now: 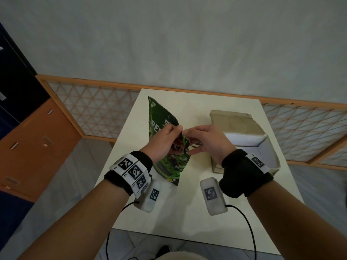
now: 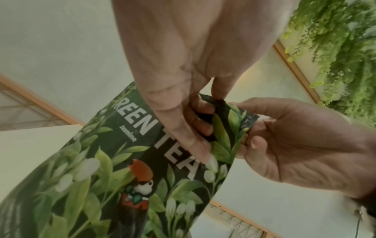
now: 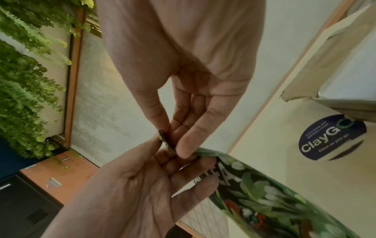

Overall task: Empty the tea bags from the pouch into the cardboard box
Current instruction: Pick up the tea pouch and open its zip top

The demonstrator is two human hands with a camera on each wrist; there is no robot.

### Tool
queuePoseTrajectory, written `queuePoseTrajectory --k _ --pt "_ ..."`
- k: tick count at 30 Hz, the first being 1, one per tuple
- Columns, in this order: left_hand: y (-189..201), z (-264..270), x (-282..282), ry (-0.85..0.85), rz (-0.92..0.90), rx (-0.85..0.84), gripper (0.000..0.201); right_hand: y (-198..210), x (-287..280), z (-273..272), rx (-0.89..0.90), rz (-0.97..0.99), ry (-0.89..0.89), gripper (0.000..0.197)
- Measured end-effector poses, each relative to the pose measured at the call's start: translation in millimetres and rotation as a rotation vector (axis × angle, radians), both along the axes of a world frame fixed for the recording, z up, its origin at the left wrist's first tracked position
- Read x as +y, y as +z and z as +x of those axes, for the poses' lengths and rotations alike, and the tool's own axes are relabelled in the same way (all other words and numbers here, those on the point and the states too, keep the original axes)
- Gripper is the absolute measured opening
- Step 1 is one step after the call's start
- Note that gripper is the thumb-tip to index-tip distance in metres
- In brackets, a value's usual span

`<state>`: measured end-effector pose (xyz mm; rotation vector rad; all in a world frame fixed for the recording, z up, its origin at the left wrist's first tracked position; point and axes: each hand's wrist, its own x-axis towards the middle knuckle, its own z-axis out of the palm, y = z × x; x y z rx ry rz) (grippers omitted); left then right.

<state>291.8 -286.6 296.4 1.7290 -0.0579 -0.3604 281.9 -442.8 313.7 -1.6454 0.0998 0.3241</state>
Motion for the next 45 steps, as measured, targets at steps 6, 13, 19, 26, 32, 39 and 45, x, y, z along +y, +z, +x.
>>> queuePoseTrajectory --k 6,13,19,26,32,39,45 --pt "0 -4 1 -0.046 0.075 -0.113 0.019 -3 6 -3 0.051 0.077 -0.029 0.029" --pt "-2 0 -4 0.031 0.218 -0.267 0.02 3 8 -8 -0.065 -0.096 -0.016 0.022" --pt "-2 -1 -7 -0.032 0.172 -0.254 0.025 8 -4 -5 -0.153 -0.247 -0.058 0.015" --pt "-11 -6 -17 -0.06 -0.053 -0.182 0.025 -7 -12 -12 0.065 0.204 -0.142 0.019" --pt "-7 -2 -23 0.013 -0.046 -0.072 0.029 -10 -9 -15 0.061 0.285 -0.145 0.019" --pt "5 12 -25 0.04 0.296 -0.255 0.031 -8 -7 -17 -0.013 0.18 -0.039 0.04" --pt "2 14 -17 0.044 0.416 -0.341 0.025 -9 -10 -10 -0.041 0.083 -0.178 0.034"
